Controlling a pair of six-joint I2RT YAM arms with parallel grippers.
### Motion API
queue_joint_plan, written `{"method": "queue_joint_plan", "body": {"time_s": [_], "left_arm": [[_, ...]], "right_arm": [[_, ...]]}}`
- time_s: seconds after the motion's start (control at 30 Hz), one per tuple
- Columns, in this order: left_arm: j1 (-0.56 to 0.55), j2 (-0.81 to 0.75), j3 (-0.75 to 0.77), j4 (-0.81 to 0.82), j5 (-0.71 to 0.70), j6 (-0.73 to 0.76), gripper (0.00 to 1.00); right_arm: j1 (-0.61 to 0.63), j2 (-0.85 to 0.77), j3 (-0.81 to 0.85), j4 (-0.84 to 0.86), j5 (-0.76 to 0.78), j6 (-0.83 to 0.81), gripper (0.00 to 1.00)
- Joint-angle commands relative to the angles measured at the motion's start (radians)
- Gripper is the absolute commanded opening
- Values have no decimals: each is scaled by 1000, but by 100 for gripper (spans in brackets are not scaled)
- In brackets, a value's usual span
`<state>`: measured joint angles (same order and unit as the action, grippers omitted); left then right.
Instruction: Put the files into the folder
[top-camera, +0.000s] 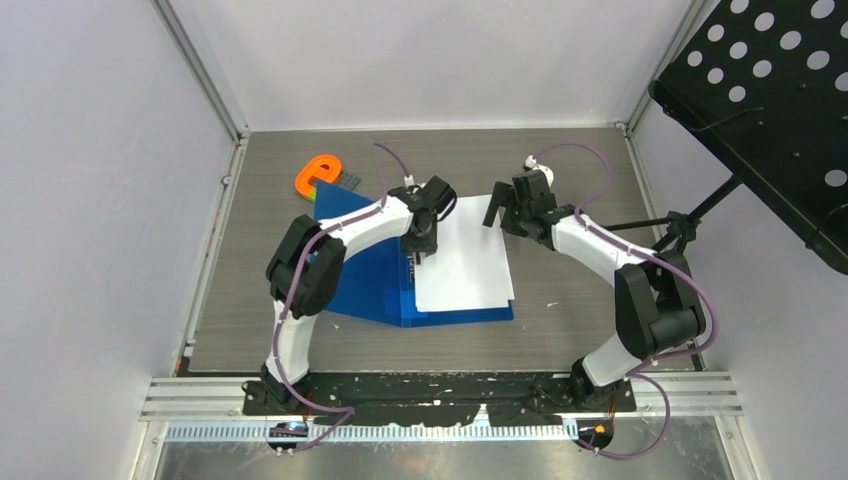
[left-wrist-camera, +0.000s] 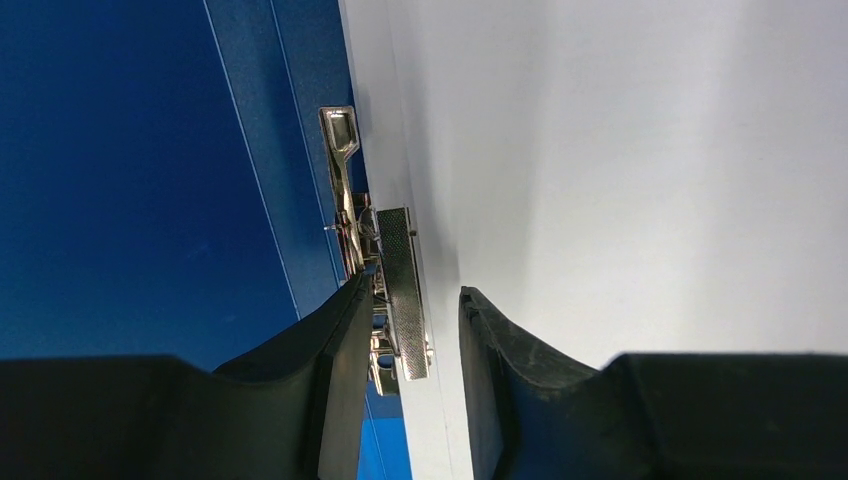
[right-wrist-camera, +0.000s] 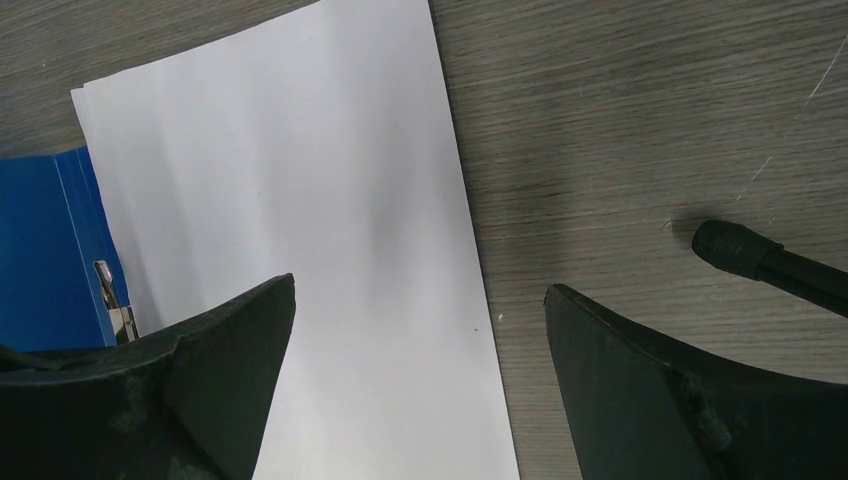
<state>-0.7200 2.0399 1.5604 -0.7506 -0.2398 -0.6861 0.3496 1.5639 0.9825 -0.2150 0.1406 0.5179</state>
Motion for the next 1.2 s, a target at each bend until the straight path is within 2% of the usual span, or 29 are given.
{"method": "queue_joint_plan", "body": {"time_s": [0.0, 0.17, 0.37, 0.63, 0.9, 1.17], "left_arm": [[1, 11, -18, 34, -5, -25, 36], [0, -9, -52, 49, 8, -44, 25], [-2, -85, -126, 71, 65, -116, 0], [-40, -168, -199, 67, 78, -232, 0], [-82, -155, -186, 63, 81, -285, 0], [-93, -134, -158, 58, 79, -291, 0]], "right_arm": [[-4, -59, -3, 10, -8, -15, 100], [-4, -67, -13, 9, -12, -18, 100], [-4, -67, -27, 14, -19, -16, 100], [-6, -68, -84, 50, -28, -10, 100], [-1, -93, -141, 61, -37, -10, 100], [83, -126, -177, 62, -21, 1, 100]]}}
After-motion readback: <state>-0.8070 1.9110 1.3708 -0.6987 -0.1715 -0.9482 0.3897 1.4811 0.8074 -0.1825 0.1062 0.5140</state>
